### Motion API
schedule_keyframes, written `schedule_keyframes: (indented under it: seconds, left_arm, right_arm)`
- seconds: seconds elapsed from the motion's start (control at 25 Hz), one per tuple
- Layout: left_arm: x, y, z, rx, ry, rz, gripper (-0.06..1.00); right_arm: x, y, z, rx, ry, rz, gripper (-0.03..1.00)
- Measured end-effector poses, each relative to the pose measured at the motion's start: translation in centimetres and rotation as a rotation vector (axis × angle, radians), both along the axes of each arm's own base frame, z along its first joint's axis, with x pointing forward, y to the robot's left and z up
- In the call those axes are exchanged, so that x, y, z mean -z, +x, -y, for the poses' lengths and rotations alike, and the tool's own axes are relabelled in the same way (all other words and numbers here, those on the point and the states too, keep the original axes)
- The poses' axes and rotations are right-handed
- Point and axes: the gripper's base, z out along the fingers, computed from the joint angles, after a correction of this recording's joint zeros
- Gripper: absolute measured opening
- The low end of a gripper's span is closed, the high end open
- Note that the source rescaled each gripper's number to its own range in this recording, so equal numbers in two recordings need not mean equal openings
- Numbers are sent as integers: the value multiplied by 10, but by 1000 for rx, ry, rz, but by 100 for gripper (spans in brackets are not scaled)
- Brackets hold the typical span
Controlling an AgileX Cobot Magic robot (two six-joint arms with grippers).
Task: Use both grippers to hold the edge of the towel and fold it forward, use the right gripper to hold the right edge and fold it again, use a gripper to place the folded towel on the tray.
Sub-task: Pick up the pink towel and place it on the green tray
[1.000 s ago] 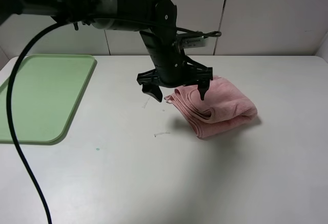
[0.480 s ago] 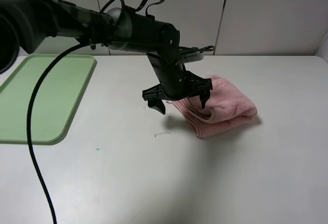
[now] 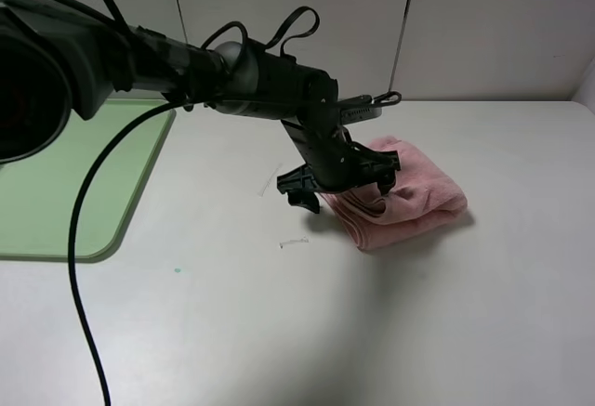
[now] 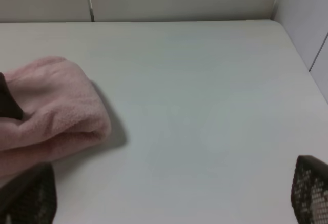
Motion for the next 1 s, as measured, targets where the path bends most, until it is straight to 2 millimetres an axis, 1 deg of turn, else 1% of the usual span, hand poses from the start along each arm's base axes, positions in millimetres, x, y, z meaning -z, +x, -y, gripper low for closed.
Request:
schedule_keyframes:
  seconds: [0.28,0.4,0.56,0.84,0.88,1.0]
  left_arm:
    - [4,0,7,-14,-33,17,93]
    - [5,0,7,-14,-32,16,87]
    - [8,0,7,-13,-25,10,66]
    - [11,0,7,-22,-26,2,22]
    - [11,0,7,-21,-26,4,18]
    - [11,0,7,-8,-16,17,17]
  right_arm:
    - [0,0,0,0,0,1,100]
    - [0,0,0,0,0,1,100]
    - [0,0,0,0,0,1,100]
    - [0,0,0,0,0,1,100]
    - [0,0,0,0,0,1,100]
    - [0,0,0,0,0,1,100]
